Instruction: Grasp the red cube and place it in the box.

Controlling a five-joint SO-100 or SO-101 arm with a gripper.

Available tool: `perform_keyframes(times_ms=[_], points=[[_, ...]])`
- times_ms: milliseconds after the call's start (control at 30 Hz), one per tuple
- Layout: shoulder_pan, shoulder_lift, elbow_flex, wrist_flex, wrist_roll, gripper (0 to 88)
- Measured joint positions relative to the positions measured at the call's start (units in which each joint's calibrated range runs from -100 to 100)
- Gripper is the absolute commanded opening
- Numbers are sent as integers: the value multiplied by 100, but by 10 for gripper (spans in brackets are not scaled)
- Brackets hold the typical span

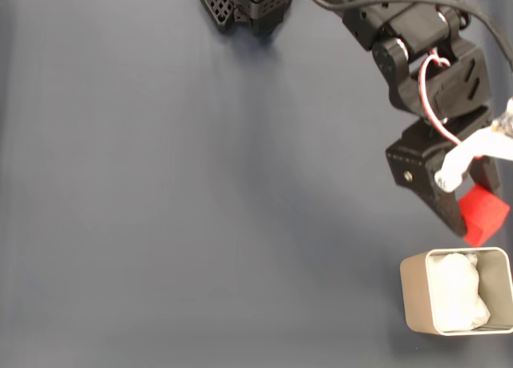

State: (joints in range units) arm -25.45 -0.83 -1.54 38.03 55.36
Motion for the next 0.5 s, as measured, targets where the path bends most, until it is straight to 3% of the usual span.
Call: perform_keyframes(times_ms=[500], points=[[312, 1407, -1881, 48, -44, 41]])
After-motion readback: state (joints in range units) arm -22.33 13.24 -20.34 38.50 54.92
